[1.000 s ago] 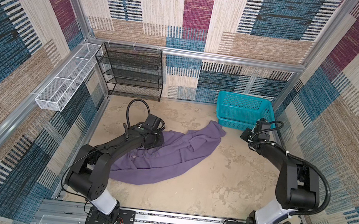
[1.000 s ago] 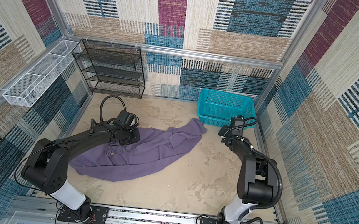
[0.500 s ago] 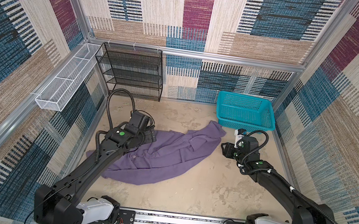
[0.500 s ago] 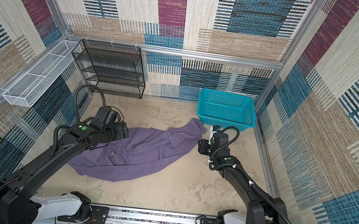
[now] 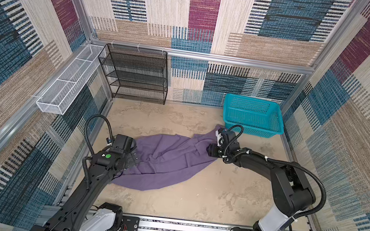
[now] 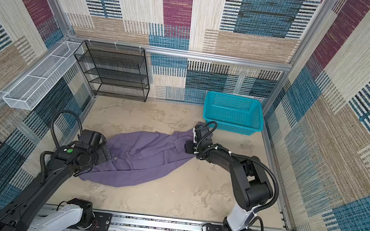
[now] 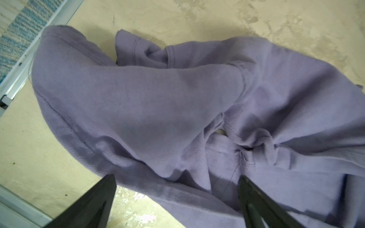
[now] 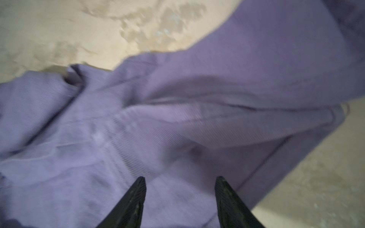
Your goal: Fold and stack the trousers
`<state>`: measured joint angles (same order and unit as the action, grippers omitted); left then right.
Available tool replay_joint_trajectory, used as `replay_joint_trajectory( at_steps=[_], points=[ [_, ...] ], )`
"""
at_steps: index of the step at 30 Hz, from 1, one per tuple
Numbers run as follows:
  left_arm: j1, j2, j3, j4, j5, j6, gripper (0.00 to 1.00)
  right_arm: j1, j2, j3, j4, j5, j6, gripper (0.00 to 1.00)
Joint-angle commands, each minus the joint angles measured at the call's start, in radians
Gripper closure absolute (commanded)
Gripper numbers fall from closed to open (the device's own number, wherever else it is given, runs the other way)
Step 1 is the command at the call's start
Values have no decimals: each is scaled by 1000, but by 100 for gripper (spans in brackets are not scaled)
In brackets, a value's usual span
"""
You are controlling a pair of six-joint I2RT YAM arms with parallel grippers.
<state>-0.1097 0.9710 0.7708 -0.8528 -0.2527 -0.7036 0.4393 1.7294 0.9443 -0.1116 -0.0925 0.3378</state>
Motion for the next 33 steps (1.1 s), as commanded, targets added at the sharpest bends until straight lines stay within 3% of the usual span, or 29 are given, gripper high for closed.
replay_joint_trajectory(
  at_steps=[1, 8, 9, 12, 15, 21, 25, 29, 31, 33],
  points=[
    [41, 18, -20, 43, 46, 0, 1, 3, 1, -41, -34, 89, 45, 40],
    [88, 27, -45, 97, 109, -20, 1, 21, 79, -14, -101, 185, 70, 41],
    [89, 25, -51, 105, 116, -24, 1, 25, 96, -3, -110, 202, 72, 48],
    [90, 23, -60, 113, 119, -28, 1, 27, 131, 8, -132, 236, 99, 83],
    [94, 27, -64, 116, 115, -26, 1, 24, 96, -43, -110, 246, 155, 100],
    [96, 32, -62, 159, 151, -23, 1, -26, -168, -227, -143, 316, 226, 100],
    [96, 35, -56, 190, 164, -22, 0, -252, -438, -379, -201, 212, 253, 100],
    [94, 42, -63, 221, 196, -29, 0, -429, -643, -455, -283, 253, 274, 100],
    [94, 49, -65, 237, 207, -30, 0, -496, -708, -486, -304, 220, 290, 100],
    [94, 59, -64, 242, 210, -30, 0, -519, -755, -509, -310, 184, 306, 87]
  ],
)
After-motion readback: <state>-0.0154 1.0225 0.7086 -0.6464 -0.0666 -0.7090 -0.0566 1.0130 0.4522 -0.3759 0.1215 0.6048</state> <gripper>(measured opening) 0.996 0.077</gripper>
